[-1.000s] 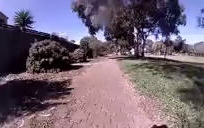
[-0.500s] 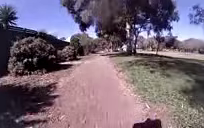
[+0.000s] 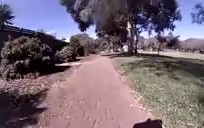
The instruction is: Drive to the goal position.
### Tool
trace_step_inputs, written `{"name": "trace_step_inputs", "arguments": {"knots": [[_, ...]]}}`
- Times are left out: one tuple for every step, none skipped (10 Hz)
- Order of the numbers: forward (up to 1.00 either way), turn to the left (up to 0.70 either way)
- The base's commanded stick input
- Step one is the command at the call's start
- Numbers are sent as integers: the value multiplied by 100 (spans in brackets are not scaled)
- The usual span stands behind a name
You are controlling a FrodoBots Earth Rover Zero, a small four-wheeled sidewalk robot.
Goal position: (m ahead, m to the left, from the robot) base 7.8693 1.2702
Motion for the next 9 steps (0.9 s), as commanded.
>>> {"name": "trace_step_inputs", "arguments": {"knots": [[70,0],[70,0],[70,0],[70,0],[70,0],[70,0],[70,0],[70,0],[70,0]]}}
